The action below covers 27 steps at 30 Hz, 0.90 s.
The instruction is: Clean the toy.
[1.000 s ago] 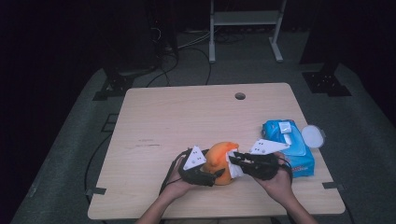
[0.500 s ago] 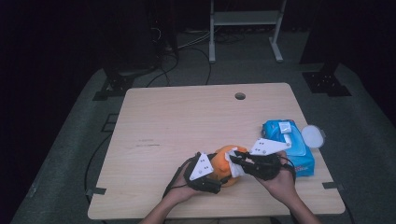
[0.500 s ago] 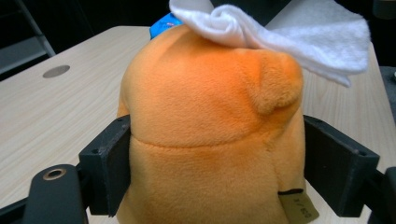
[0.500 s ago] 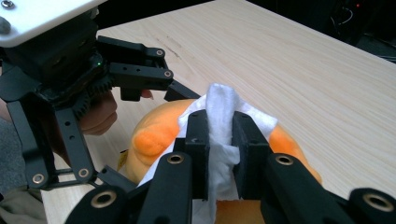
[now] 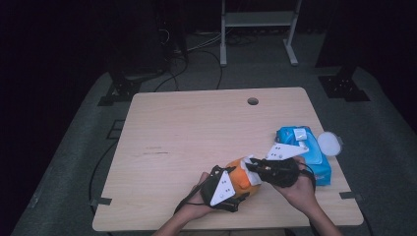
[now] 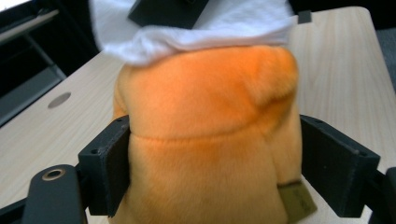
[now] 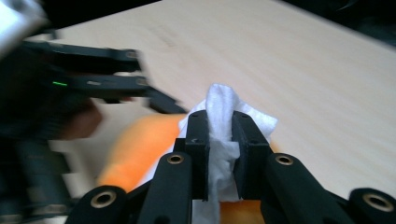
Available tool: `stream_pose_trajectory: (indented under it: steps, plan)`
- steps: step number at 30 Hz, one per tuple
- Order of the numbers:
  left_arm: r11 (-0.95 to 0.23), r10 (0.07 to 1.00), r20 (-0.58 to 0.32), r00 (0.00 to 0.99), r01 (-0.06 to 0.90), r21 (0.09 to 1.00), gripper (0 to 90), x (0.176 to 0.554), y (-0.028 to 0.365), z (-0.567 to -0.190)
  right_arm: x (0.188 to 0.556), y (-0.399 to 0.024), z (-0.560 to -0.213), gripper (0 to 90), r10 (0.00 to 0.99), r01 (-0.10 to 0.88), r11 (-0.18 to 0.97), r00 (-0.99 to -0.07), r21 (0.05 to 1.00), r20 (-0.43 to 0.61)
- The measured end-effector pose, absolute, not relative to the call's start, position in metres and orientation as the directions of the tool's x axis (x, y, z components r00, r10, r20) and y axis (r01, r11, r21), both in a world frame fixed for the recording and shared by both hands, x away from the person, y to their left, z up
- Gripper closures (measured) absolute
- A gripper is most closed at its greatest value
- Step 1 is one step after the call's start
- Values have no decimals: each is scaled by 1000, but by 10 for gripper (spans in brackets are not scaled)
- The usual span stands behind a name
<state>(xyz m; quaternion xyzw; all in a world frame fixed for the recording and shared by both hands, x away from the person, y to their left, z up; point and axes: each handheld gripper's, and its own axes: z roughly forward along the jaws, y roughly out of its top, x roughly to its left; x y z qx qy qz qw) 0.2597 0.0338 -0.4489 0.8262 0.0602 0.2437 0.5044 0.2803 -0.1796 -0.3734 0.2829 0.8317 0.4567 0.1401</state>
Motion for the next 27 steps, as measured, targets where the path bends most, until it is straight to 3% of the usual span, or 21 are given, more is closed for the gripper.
stream_pose_trajectory:
  steps: [3, 4, 7, 14, 22, 27]
  plan:
    - [-484, 313, 356, 880, -175, 858, 177, 256, 31, -449, 274, -170, -371, 771, 534, 329, 425, -844, 843, 60]
    - [-512, 308, 384, 871, -189, 838, 177, 254, 28, -448, 270, -159, -372, 772, 518, 291, 473, -855, 832, 4]
    - [-511, 318, 374, 871, -174, 842, 185, 255, 30, -447, 275, -161, -374, 773, 528, 295, 470, -849, 832, 3]
    - [-491, 337, 334, 880, -138, 860, 194, 262, 35, -448, 299, -211, -382, 773, 673, 401, 368, -737, 839, 57]
    - [-437, 400, 217, 890, -23, 899, 194, 275, 48, -448, 295, -210, -381, 774, 676, 385, 367, -736, 847, 42]
    - [-362, 474, 81, 877, 111, 926, 194, 289, 59, -449, 281, -186, -376, 773, 593, 341, 394, -804, 853, 48]
